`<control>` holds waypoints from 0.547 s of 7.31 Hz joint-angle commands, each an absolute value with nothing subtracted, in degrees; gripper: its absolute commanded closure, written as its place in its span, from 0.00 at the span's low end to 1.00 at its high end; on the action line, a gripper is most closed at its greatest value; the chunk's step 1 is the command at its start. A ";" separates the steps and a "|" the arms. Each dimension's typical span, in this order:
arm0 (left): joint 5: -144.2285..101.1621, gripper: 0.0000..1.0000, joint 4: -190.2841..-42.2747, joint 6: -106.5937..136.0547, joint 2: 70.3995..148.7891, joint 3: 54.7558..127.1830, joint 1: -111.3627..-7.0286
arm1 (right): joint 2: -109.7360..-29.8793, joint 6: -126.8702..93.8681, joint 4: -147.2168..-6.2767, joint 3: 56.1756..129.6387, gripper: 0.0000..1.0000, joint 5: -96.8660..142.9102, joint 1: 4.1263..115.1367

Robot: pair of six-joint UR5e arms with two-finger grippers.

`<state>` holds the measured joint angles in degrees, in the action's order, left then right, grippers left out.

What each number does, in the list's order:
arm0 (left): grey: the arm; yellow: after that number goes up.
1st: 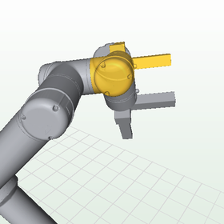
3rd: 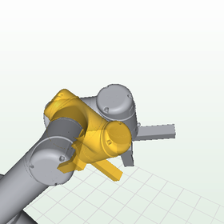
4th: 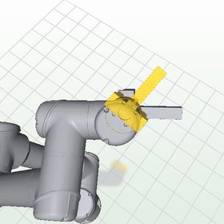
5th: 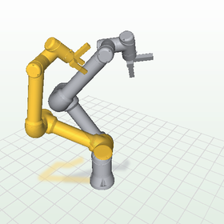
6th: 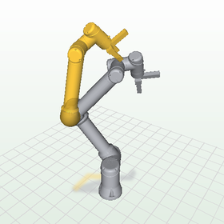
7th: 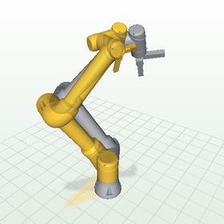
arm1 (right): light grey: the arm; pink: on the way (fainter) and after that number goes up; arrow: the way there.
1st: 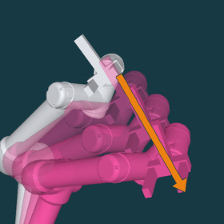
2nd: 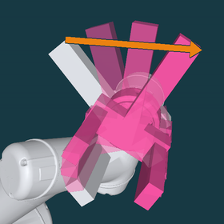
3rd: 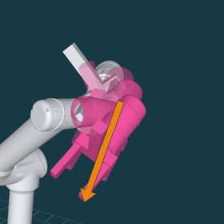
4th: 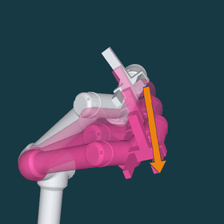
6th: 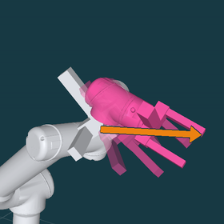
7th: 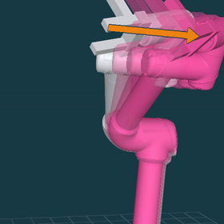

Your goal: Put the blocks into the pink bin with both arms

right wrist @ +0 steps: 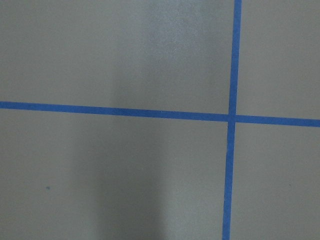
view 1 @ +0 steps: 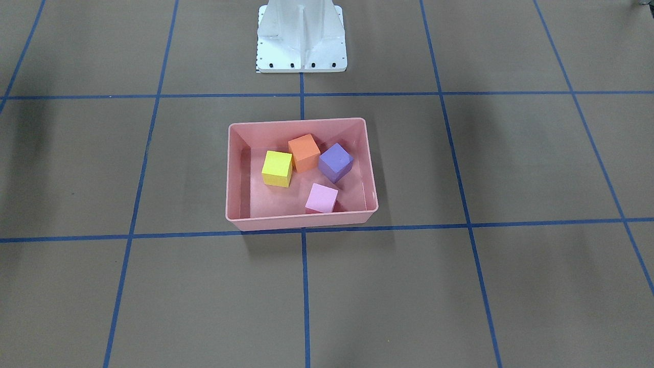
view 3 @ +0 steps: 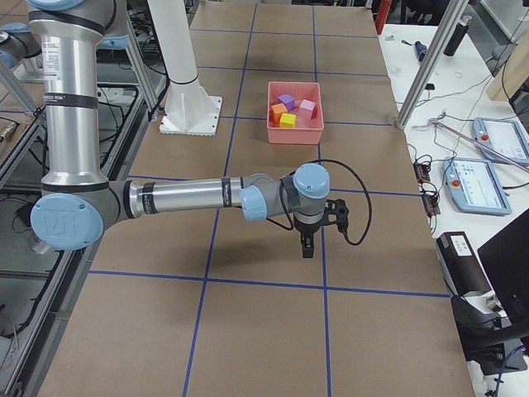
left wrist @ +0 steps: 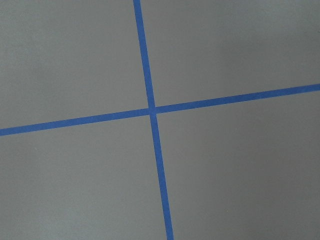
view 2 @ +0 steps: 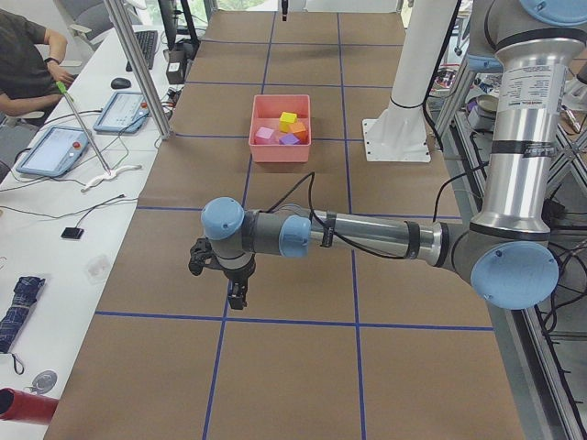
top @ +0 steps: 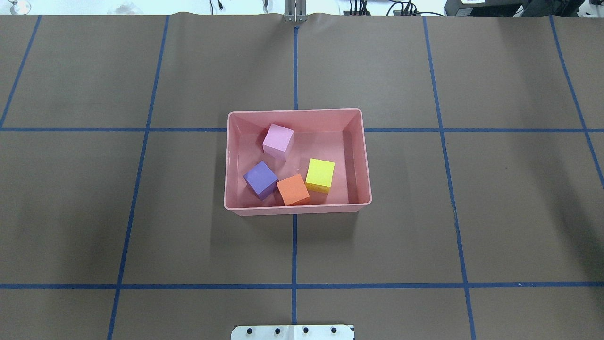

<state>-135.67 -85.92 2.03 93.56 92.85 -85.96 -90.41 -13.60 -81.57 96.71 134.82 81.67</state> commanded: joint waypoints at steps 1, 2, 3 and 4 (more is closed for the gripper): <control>-136.67 0.00 -84.38 2.81 93.96 92.81 -87.18 | -88.43 -13.71 -85.15 96.59 0.00 135.00 81.91; -136.84 0.00 -84.46 2.46 93.78 92.99 -87.97 | -88.33 -13.71 -85.51 96.68 0.00 135.00 81.91; -136.93 0.00 -84.72 2.72 92.91 93.68 -87.98 | -88.33 -13.80 -85.52 96.94 0.00 135.09 82.00; -136.85 0.00 -84.64 2.72 92.81 93.69 -88.07 | -88.42 -13.71 -85.43 97.03 0.00 135.78 82.00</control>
